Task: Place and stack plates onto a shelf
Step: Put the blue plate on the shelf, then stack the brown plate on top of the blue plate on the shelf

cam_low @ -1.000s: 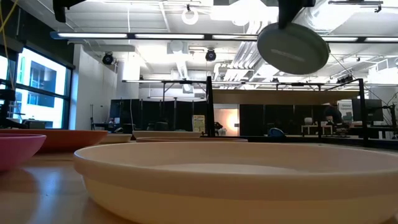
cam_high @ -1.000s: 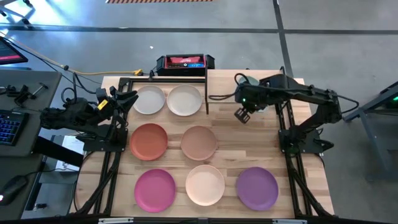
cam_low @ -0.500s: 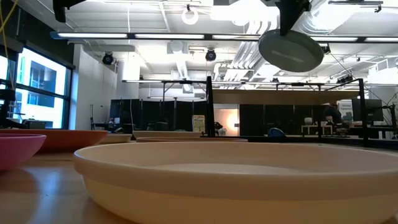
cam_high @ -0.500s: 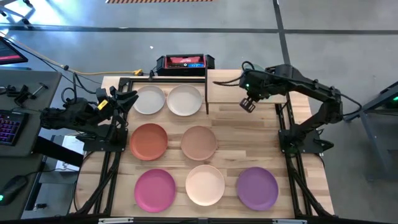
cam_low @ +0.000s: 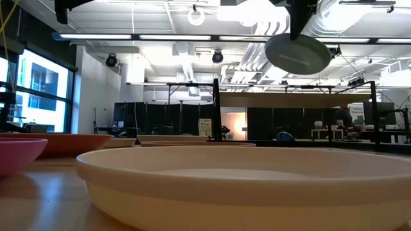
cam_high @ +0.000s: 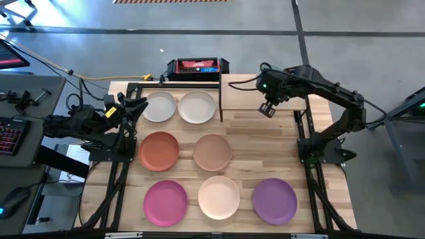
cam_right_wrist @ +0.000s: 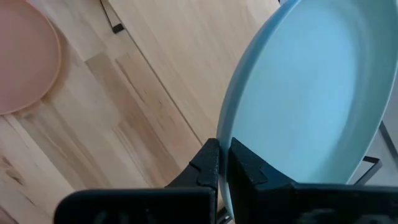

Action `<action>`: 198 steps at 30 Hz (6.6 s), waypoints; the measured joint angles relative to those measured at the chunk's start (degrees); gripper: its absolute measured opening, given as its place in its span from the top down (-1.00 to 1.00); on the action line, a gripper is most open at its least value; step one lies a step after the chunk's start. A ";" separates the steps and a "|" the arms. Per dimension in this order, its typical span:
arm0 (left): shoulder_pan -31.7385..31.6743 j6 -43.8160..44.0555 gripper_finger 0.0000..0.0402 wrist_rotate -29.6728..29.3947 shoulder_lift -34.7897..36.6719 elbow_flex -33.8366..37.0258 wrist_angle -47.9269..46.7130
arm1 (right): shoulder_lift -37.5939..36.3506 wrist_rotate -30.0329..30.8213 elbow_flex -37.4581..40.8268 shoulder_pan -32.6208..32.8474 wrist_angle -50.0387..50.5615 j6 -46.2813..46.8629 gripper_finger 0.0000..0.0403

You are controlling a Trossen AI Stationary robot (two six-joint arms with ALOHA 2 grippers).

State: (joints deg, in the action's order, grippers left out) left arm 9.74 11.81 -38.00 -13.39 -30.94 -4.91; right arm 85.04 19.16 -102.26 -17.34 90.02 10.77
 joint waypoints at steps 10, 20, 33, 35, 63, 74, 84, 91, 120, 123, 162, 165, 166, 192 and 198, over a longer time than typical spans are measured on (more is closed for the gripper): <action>-0.01 0.03 0.42 0.21 0.00 0.00 0.00 | -7.71 0.37 15.56 0.11 -0.17 5.76 1.00; 0.00 -2.97 0.42 0.08 0.00 0.00 -0.02 | -8.48 1.93 22.05 -0.67 -4.44 -1.98 1.00; -0.01 -2.99 0.42 -0.09 0.00 0.00 -0.03 | -8.50 2.21 29.57 -4.42 -10.50 -4.74 1.00; 0.00 -2.99 0.42 -0.11 0.00 0.00 -0.02 | -8.50 2.19 30.02 -4.92 -11.37 -4.83 1.00; -0.01 -2.93 0.42 -0.15 0.00 0.00 -0.02 | -8.48 -2.19 30.05 -13.55 -13.67 -6.28 0.82; 0.00 -1.62 0.42 -0.15 0.00 0.00 -0.02 | -8.48 -4.00 30.05 -13.81 -16.59 -5.45 0.59; -0.01 0.11 0.42 3.55 -2.24 0.00 0.05 | -8.50 -13.76 30.03 -12.29 -16.59 -0.24 0.59; 0.00 0.06 0.42 6.33 -10.54 -0.28 0.34 | -8.51 -16.58 30.03 -9.84 -16.57 1.88 0.59; 0.00 -5.95 0.42 21.60 -42.23 -3.91 0.57 | -8.53 -26.47 30.01 8.50 -24.64 23.36 0.59; 0.00 -7.67 0.42 23.31 -45.74 -3.91 0.54 | -8.53 -26.45 30.01 9.27 -25.79 23.80 0.59; 1.73 -23.68 0.42 32.92 -73.33 -3.93 9.32 | -8.53 -23.44 30.01 10.38 -29.90 24.81 0.59; 2.26 -26.75 0.42 32.96 -73.57 -3.93 9.49 | -8.53 -23.43 30.01 10.38 -29.90 24.83 0.59; 2.38 -27.72 0.42 32.98 -73.61 -3.93 9.30 | -8.53 -23.43 30.01 10.38 -29.92 24.83 0.59; 1.81 -35.56 0.42 30.25 -79.98 -6.98 7.89 | -8.51 -22.58 29.99 10.38 -30.49 25.24 0.59; 1.73 -37.11 0.42 29.94 -82.84 -8.83 7.21 | -8.51 -22.58 29.99 10.38 -30.82 25.24 0.59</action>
State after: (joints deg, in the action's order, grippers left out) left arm 11.46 -25.29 -8.05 -96.23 -39.77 2.30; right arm 76.53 -3.42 -72.27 -6.96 59.20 36.01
